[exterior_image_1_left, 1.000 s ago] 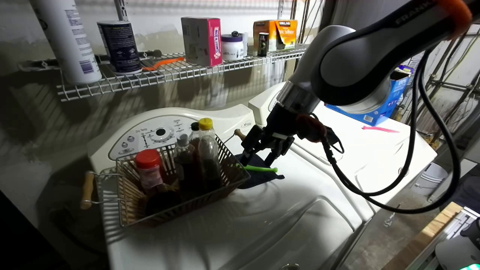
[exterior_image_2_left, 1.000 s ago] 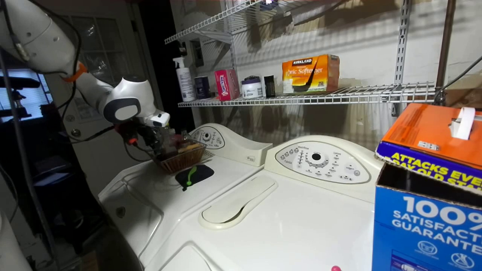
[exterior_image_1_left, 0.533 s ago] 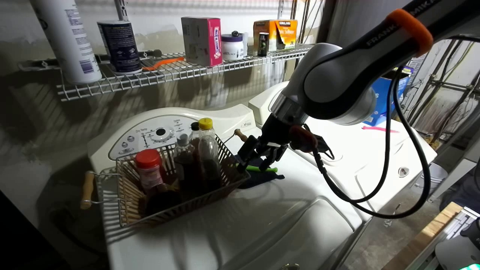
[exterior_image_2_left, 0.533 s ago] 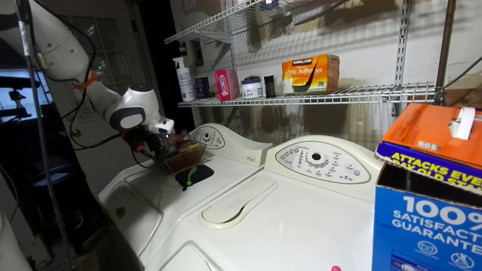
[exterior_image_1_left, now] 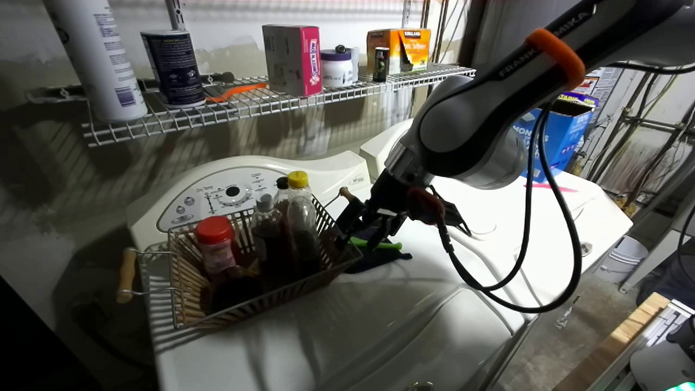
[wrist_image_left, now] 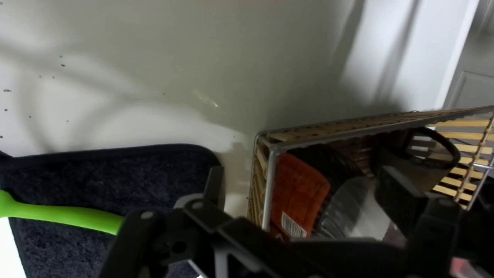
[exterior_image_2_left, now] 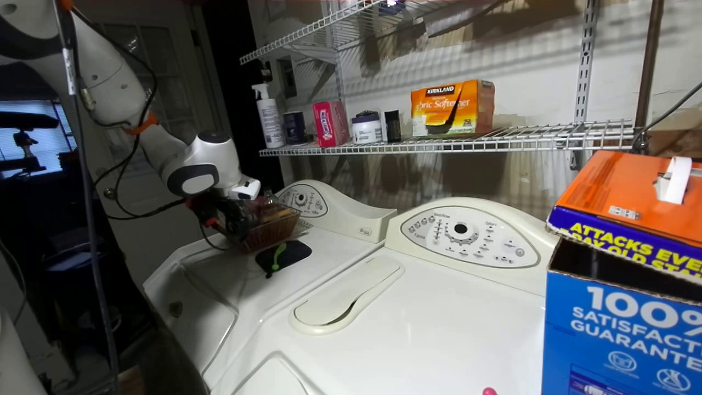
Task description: Move the basket to the washing machine on the right.
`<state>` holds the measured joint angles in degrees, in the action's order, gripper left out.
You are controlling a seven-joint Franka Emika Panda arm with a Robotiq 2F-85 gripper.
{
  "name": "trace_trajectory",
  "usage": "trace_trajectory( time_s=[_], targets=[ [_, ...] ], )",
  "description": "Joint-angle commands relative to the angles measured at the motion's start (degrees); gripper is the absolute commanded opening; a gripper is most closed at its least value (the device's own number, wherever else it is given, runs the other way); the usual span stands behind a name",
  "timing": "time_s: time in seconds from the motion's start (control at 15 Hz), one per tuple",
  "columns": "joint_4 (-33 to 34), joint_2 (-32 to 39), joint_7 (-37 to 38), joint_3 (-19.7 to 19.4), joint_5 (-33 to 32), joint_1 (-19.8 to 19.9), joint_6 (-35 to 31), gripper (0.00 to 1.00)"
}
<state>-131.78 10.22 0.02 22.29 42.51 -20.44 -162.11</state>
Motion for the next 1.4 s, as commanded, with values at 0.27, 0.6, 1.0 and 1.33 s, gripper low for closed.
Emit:
trace_trajectory(
  time_s=[0.27,0.6,1.0,1.33],
  targets=[
    [3.48,6.94,-2.62,1.83,1.05,-0.04,-6.26,1.00],
    [4.06,9.34,-1.09,1.54,0.31,-0.39,-9.13,0.90],
    [4.75,10.66,1.97,-0.73,-0.98,-2.36,-13.05,0.56],
    [4.85,10.64,3.39,-0.63,-0.03,-2.76,-13.90,0.41]
  ],
)
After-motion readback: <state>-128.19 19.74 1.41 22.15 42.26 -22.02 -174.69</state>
